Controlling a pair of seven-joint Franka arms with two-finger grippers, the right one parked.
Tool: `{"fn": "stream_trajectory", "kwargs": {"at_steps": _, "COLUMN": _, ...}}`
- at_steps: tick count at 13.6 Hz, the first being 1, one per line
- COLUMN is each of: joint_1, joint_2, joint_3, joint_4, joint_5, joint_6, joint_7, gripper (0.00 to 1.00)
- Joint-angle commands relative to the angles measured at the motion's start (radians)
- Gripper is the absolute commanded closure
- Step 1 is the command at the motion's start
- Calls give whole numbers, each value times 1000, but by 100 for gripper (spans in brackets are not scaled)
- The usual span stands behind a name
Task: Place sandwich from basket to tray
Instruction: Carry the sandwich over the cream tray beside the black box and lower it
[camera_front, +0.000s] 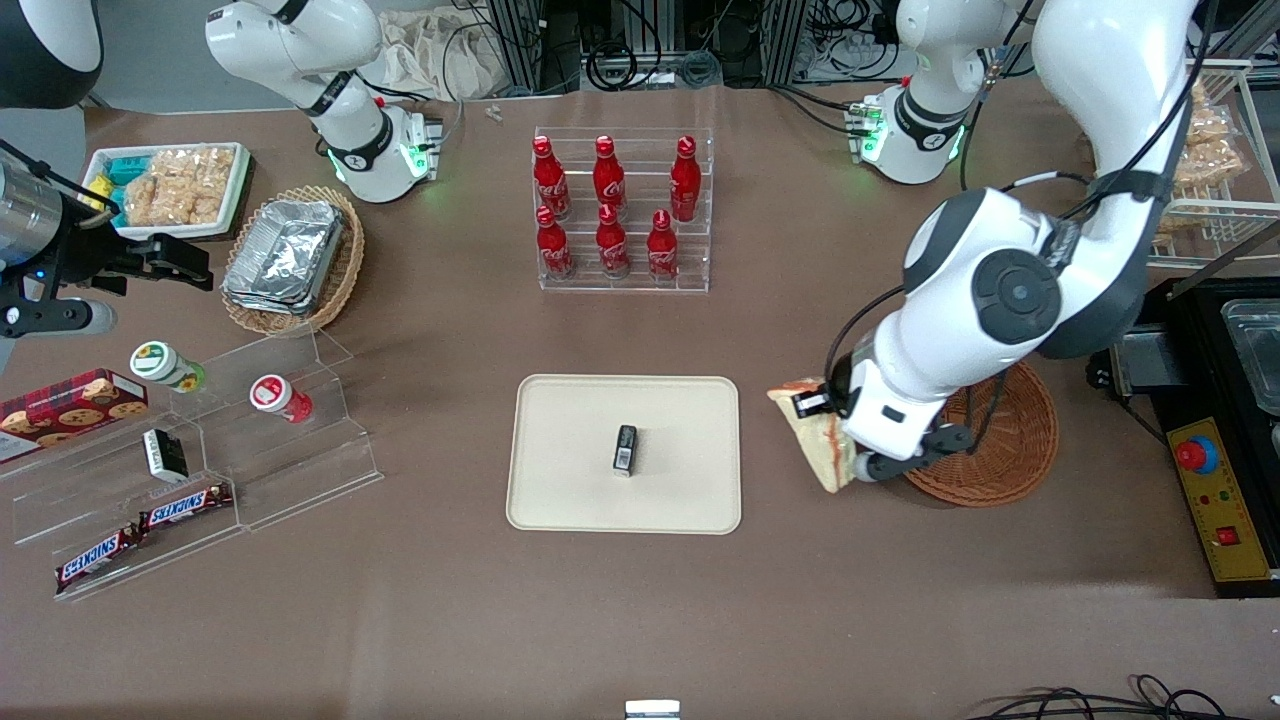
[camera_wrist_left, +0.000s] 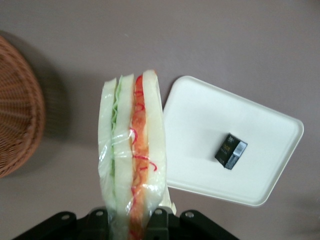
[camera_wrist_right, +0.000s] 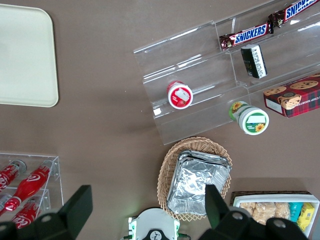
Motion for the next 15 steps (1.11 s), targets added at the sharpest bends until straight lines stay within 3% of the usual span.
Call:
{"fn": "stream_trajectory", "kwargs": {"at_steps": 1, "joint_1": 2, "joint_2": 73, "joint_3": -42, "joint_4": 4, "joint_5": 52, "joint_6": 3, "joint_7": 84, "gripper": 100}}
{"fn": "stream_trajectory", "kwargs": {"at_steps": 6, "joint_1": -113, "joint_2": 221, "joint_3": -44, "joint_4": 13, "joint_5": 263, "joint_6": 61, "joint_7": 104, "gripper": 100}}
{"fn": "stream_trajectory", "kwargs": {"at_steps": 10, "joint_1": -183, "joint_2": 311, "joint_3": -9, "joint_4": 63, "joint_5": 288, "joint_6": 144, "joint_7": 109, "gripper": 100}}
{"fn": "stream_trajectory", "kwargs": {"at_steps": 15, "joint_1": -333, "joint_2": 370, "joint_3": 163, "joint_4": 79, "joint_5": 293, "joint_6": 288, "joint_7": 107, "gripper": 100}}
